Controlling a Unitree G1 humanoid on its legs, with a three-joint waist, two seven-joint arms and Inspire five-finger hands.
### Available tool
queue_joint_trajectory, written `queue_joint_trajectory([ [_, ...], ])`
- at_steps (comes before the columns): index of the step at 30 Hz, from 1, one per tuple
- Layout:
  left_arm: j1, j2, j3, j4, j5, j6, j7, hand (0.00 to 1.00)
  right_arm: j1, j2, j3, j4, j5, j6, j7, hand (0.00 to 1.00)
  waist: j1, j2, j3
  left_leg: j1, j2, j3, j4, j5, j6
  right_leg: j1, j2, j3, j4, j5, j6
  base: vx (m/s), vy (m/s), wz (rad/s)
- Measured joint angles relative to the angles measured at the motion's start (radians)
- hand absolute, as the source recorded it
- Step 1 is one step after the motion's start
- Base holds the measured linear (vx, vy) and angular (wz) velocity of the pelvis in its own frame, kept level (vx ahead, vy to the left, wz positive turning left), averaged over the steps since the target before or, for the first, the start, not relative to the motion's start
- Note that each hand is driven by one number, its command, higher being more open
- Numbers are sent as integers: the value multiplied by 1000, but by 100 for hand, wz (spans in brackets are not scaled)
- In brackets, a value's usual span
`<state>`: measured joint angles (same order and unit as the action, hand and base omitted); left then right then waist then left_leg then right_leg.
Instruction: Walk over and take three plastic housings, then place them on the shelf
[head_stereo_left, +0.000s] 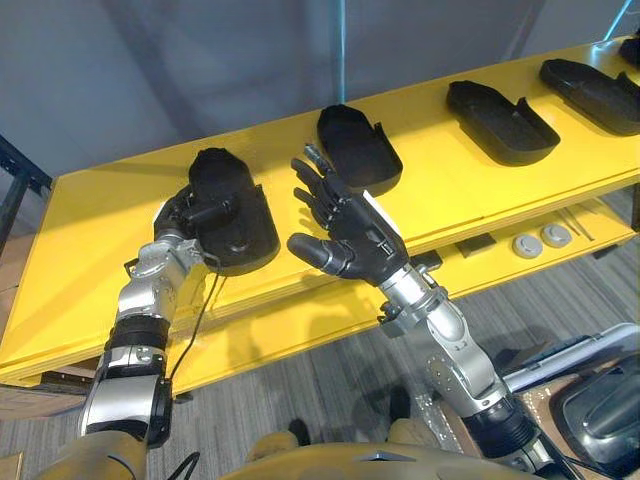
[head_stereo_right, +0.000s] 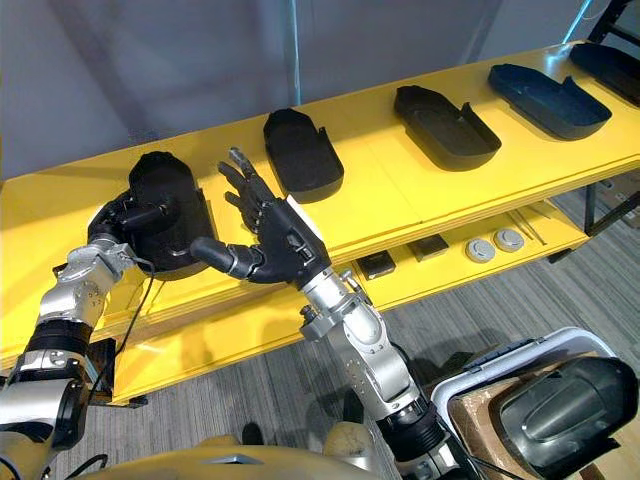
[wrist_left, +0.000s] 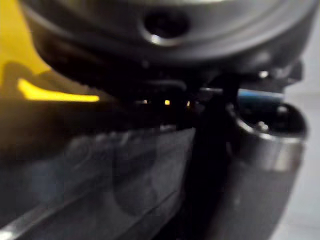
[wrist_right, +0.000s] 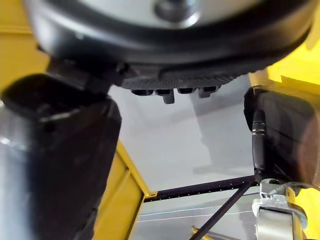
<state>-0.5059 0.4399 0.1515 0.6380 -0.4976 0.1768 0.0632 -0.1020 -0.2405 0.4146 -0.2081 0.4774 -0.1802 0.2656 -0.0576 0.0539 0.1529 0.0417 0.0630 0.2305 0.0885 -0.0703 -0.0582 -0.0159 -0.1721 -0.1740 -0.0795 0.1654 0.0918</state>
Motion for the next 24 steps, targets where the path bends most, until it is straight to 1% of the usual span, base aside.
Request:
queue_joint_trajectory([
  [1, -13, 0, 1, 7, 12, 0, 21, 100, 0, 0, 0, 0, 0, 0, 0, 100, -1, -1, 7, 0, 1, 3, 2, 0, -1, -1, 1, 3, 0, 1, -2, -65, -23, -9],
  [5, -57, 0, 2, 34, 159, 1, 100, 100, 0, -2, 0, 0, 0, 1, -3, 100, -9, -4, 15, 0, 2, 11, 7, 0, -1, -3, 1, 12, 0, 3, -4, -55, -19, -6],
  [8, -94, 5, 7, 71, 198, 9, 152, 100, 0, -2, 4, 0, 0, 1, -16, 100, -13, -8, 22, 0, 2, 13, 7, 0, -2, -4, 1, 13, 0, 3, -4, -23, -10, -1],
  [10, -99, 19, 16, 72, 217, 14, 185, 100, 0, -2, 20, 0, 0, 1, -27, 100, -24, -11, 31, -1, 4, 15, 6, -1, -2, -7, 2, 16, 0, 3, -4, -22, -15, -4],
  [12, -128, 37, 23, 104, 239, 21, 215, 100, 2, -2, 33, 0, 0, 1, -36, 100, -28, -13, 35, -2, 6, 22, 6, -2, -3, -12, 3, 21, 0, 7, 0, -9, -14, -7],
  [13, -130, 41, 24, 107, 239, 22, 220, 100, 3, -2, 33, 0, 0, 1, -36, 100, -29, -13, 35, -2, 6, 23, 5, -2, -4, -13, 3, 23, 0, 8, 1, -1, -9, -6],
  [15, -137, 47, 26, 109, 316, 22, 221, 100, 7, -2, 31, 0, 0, 0, -37, 100, -30, -13, 36, -1, 7, 24, 5, -4, -5, -13, 5, 25, 0, 8, 1, 0, 0, 0],
  [16, -140, 50, 26, 109, 321, 22, 224, 100, 8, -2, 32, 0, 1, 0, -37, 100, -29, -14, 36, -1, 7, 24, 5, -4, -6, -13, 6, 25, 0, 8, 1, 0, 0, 0],
  [21, -195, 105, 19, 111, 391, 22, 233, 100, 10, -2, 59, 0, 2, -6, -37, 100, -27, -23, 41, 2, 14, 21, 7, -4, -6, -7, 12, 24, 0, 7, -1, -8, -5, 1],
  [23, -224, 135, 9, 110, 391, 3, 233, 100, 11, -2, 79, 0, 1, -6, -35, 100, -26, -23, 42, 4, 17, 15, 10, -5, -7, 0, 13, 20, 0, 7, -2, -51, -26, 6],
  [24, -236, 152, -2, 101, 390, -16, 233, 100, 10, -2, 90, 0, 1, -8, -33, 100, -23, -24, 42, 5, 18, 13, 11, -5, -7, 3, 14, 17, 0, 6, -3, -61, -27, 4],
])
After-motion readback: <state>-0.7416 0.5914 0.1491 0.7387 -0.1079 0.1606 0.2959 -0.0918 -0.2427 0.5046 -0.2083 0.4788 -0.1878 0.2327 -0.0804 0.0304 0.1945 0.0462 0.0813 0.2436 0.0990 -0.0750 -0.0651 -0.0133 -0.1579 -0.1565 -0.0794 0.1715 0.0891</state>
